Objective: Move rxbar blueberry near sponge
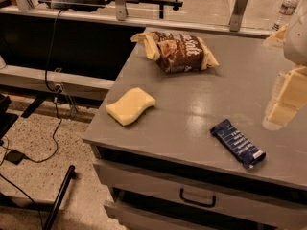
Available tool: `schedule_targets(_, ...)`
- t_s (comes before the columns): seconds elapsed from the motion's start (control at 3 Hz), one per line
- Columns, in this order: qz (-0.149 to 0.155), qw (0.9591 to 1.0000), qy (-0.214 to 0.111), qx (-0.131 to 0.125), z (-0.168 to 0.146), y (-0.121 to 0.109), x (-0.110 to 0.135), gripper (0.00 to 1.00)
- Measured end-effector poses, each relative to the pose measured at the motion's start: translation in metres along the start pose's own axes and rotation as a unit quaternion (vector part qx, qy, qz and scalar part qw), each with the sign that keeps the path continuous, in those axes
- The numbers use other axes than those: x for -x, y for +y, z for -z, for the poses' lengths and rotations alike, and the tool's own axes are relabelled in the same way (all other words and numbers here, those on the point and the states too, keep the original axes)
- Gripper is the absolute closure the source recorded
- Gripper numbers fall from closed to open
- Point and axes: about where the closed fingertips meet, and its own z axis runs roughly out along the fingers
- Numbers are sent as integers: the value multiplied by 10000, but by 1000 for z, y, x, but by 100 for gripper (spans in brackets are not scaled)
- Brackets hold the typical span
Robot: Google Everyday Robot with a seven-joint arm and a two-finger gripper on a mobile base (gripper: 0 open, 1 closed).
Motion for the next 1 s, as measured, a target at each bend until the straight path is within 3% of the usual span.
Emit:
schedule_targets(0.67,-36,9999,-30,105,-4,1,-1,0)
schedule_targets(1.0,-348,9983,163,429,-32,2,-16,0)
